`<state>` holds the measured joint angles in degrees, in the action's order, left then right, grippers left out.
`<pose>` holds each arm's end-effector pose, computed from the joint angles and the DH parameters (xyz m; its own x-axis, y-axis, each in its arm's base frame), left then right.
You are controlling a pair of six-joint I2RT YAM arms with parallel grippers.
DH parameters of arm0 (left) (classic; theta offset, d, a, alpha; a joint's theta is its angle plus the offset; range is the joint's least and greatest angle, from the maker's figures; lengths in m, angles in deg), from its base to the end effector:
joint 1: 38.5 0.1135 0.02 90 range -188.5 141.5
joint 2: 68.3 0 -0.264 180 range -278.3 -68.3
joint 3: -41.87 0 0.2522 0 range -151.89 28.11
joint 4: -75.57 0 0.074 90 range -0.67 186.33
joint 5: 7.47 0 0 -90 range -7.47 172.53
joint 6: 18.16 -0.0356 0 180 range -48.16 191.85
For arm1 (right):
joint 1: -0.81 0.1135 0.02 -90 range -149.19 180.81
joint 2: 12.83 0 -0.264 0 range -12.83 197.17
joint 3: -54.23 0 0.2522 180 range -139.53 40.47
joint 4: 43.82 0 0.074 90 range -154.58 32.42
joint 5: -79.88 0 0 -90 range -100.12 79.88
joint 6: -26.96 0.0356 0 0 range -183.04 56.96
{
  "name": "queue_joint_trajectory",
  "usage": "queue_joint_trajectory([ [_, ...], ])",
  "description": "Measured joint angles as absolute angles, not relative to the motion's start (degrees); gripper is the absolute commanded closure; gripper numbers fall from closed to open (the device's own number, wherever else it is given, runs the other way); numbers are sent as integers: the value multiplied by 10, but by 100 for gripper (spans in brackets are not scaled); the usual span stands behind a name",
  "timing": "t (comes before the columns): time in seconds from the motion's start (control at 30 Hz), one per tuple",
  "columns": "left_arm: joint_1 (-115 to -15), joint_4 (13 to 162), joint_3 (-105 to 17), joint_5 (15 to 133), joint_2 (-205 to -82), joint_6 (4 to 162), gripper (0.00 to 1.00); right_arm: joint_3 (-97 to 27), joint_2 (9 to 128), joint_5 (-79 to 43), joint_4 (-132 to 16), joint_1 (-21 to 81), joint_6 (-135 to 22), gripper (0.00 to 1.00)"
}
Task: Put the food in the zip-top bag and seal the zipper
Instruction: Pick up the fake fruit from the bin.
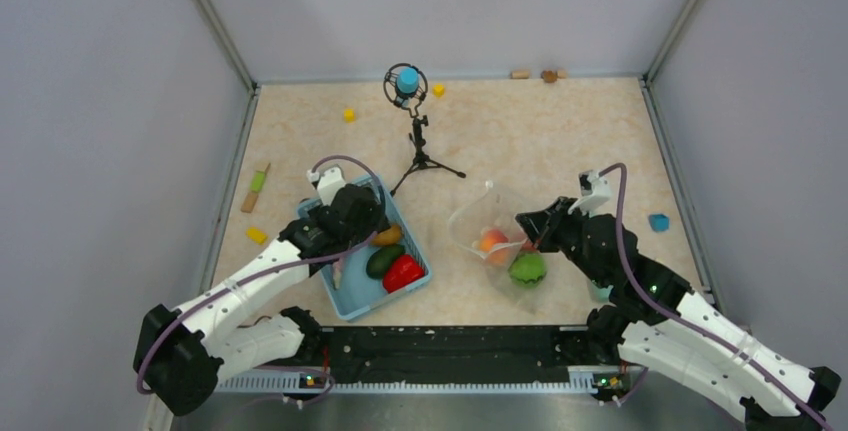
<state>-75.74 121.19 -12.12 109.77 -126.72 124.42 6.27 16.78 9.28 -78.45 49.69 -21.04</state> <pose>0.1699 -0.1087 0.2379 -0.6123 -0.4215 -0.6689 -0.2999 0.9066 -0.2968 0.0965 0.0925 0.2932 -0.4722 0.4188 -0.7757 -0.2489 0.7808 0.5731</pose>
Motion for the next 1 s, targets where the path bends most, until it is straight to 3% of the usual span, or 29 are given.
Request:
queue_joint_trajectory([
  [0.33,-750,1199,-98,1031,-1267,1274,3,63,176,93,-785,497,-215,100],
  [1.0,-750,1047,-16,1032,-1323,1415,6,63,176,95,-786,497,-224,100],
])
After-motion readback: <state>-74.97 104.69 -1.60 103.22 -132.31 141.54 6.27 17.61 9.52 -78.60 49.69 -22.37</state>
